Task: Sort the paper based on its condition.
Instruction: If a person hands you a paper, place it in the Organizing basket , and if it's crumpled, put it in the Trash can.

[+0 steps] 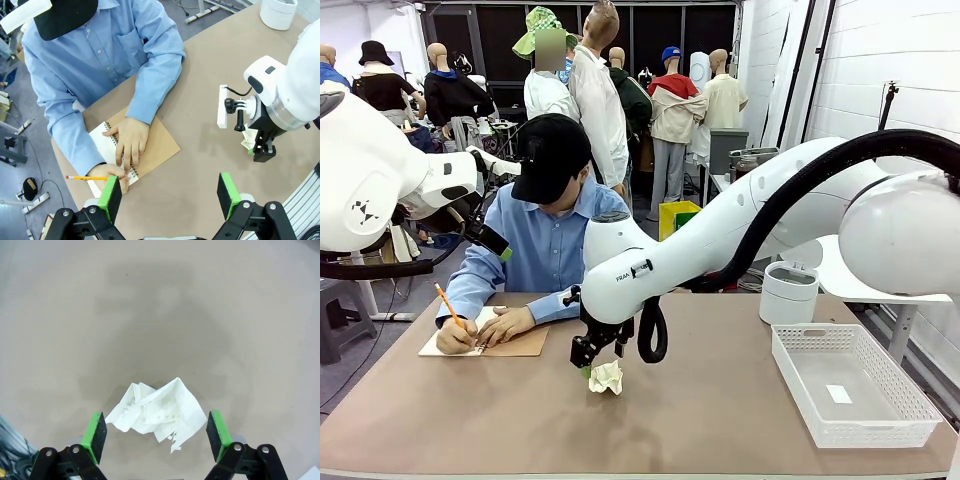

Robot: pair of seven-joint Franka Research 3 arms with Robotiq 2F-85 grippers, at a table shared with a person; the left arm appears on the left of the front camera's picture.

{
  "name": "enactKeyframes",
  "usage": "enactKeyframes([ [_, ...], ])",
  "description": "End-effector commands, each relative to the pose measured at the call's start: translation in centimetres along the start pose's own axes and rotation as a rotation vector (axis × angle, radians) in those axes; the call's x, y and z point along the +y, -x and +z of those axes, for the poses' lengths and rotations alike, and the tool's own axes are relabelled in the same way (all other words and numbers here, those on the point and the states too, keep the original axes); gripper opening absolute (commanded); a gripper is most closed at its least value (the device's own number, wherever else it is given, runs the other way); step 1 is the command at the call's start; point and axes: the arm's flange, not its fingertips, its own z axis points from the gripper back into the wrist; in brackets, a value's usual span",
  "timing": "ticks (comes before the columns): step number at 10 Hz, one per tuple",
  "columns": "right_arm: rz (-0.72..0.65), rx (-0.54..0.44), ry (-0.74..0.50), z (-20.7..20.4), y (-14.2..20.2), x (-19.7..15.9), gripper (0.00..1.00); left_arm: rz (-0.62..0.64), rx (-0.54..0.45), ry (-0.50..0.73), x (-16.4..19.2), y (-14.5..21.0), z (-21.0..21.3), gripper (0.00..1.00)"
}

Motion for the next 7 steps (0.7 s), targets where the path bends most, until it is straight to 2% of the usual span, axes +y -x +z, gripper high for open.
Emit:
enactKeyframes([
  [1,-0.027,0.021,0.038,-0.3,-0.6,0.6,1.0,0.002,-0.002,-0.001,0.1,0.0,0.1,1.0],
  [7,-0.027,0.071,0.015,-1.9,-1.0,0.5,1.0,0.002,-0.002,-0.001,0.1,0.0,0.1,1.0],
])
